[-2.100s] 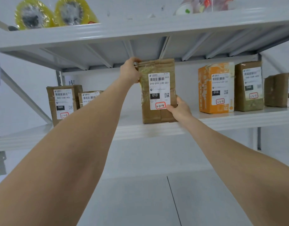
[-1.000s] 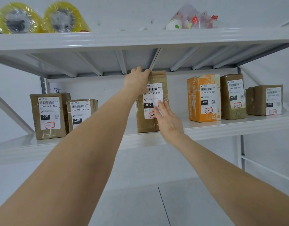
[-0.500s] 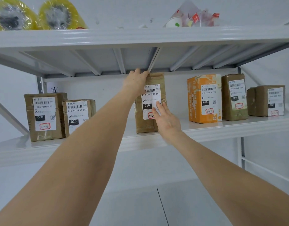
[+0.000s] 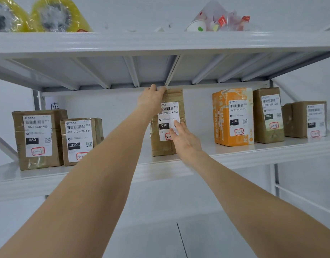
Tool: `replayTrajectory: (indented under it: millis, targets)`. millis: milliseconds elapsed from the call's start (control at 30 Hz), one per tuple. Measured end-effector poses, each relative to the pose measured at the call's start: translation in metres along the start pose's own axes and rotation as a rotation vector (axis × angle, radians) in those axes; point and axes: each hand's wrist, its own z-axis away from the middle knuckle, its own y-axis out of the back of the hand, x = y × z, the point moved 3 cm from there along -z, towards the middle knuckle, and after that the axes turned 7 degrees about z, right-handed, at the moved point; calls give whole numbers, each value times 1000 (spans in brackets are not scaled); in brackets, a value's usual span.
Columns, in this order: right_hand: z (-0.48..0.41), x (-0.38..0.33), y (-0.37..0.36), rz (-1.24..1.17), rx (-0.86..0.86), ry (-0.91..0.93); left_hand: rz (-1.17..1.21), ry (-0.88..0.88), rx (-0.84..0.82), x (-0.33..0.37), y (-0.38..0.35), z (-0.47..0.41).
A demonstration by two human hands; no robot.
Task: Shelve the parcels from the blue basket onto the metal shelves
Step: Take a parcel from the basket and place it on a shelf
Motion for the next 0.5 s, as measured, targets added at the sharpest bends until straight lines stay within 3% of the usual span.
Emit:
replayTrajectory:
  millis: [500]
  targets:
    - [7, -5, 8, 122, 35, 13, -66, -2, -8, 2, 0, 6]
